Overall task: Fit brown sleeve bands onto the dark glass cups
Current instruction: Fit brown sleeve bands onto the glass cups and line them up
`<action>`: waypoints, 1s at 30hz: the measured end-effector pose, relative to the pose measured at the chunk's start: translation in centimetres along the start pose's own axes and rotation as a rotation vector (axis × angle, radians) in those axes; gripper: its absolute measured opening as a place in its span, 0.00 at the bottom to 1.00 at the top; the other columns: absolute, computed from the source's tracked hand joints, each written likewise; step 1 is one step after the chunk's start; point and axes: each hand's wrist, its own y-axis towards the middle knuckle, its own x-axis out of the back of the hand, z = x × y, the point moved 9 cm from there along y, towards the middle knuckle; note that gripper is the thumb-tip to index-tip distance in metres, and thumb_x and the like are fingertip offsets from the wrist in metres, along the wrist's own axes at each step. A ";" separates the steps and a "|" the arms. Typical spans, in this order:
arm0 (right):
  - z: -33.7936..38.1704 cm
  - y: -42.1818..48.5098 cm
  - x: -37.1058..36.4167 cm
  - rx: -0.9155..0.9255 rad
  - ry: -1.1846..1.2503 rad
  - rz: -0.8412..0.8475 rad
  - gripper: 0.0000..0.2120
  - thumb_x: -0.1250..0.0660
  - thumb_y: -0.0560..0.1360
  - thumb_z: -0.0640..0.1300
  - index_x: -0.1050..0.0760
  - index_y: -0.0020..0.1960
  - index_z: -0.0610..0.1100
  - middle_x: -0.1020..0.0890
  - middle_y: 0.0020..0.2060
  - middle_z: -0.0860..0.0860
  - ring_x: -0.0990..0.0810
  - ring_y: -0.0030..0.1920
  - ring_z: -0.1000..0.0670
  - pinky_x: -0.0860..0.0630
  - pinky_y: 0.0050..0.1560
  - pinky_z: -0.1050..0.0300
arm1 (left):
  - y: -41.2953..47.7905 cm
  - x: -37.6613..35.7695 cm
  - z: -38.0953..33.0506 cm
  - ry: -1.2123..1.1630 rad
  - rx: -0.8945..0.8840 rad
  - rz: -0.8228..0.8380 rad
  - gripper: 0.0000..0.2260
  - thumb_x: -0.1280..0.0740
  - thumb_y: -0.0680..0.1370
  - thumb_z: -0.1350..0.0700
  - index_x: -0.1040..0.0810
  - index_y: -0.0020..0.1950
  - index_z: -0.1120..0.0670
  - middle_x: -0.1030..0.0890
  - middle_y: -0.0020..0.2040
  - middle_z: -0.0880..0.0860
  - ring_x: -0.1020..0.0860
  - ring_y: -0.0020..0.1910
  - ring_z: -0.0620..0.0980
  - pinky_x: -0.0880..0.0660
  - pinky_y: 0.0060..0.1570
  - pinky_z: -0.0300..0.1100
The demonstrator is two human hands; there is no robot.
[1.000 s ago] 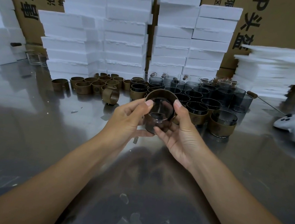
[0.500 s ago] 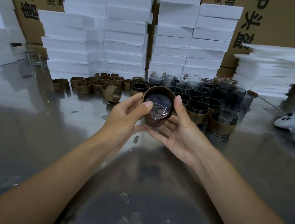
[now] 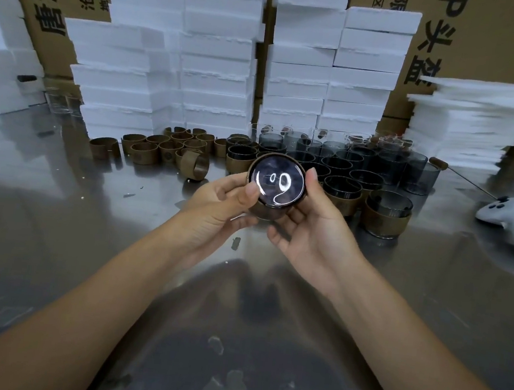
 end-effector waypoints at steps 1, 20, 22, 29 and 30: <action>0.0 -0.1 -0.1 -0.007 0.040 0.002 0.29 0.34 0.63 0.61 0.22 0.58 0.44 0.20 0.45 0.50 0.21 0.42 0.54 0.25 0.40 0.61 | 0.0 -0.1 -0.1 -0.002 -0.010 0.001 0.35 0.19 0.52 0.39 0.21 0.53 0.55 0.15 0.46 0.51 0.17 0.44 0.45 0.23 0.42 0.36; 0.0 -0.3 -0.6 -0.019 0.116 0.026 0.15 0.38 0.78 0.54 0.21 0.54 0.44 0.18 0.46 0.48 0.18 0.43 0.51 0.20 0.37 0.59 | -0.4 -0.5 -1.1 -0.030 -0.048 0.007 0.42 0.18 0.53 0.44 0.25 0.62 0.60 0.15 0.48 0.53 0.17 0.46 0.47 0.22 0.45 0.38; -0.2 -0.1 -0.4 -0.031 -0.016 0.023 0.19 0.41 0.79 0.56 0.22 0.60 0.45 0.18 0.53 0.46 0.17 0.51 0.49 0.19 0.40 0.55 | -0.3 -0.2 -1.3 -0.037 -0.053 0.000 0.40 0.18 0.53 0.46 0.24 0.62 0.60 0.15 0.49 0.53 0.17 0.46 0.47 0.22 0.46 0.38; -0.3 -0.1 -0.4 -0.098 -0.084 0.072 0.24 0.46 0.78 0.63 0.24 0.60 0.48 0.15 0.51 0.47 0.16 0.51 0.48 0.21 0.48 0.48 | -0.3 0.2 -1.5 0.238 -0.072 0.037 0.35 0.21 0.59 0.55 0.25 0.64 0.43 0.18 0.58 0.50 0.21 0.57 0.46 0.25 0.54 0.37; 0.0 -0.1 -0.4 -0.075 -0.094 0.070 0.23 0.45 0.78 0.62 0.24 0.62 0.49 0.16 0.54 0.47 0.17 0.55 0.47 0.22 0.51 0.47 | -0.3 0.2 -1.4 0.310 -0.075 0.029 0.33 0.21 0.60 0.55 0.24 0.63 0.39 0.19 0.58 0.49 0.21 0.57 0.45 0.25 0.54 0.37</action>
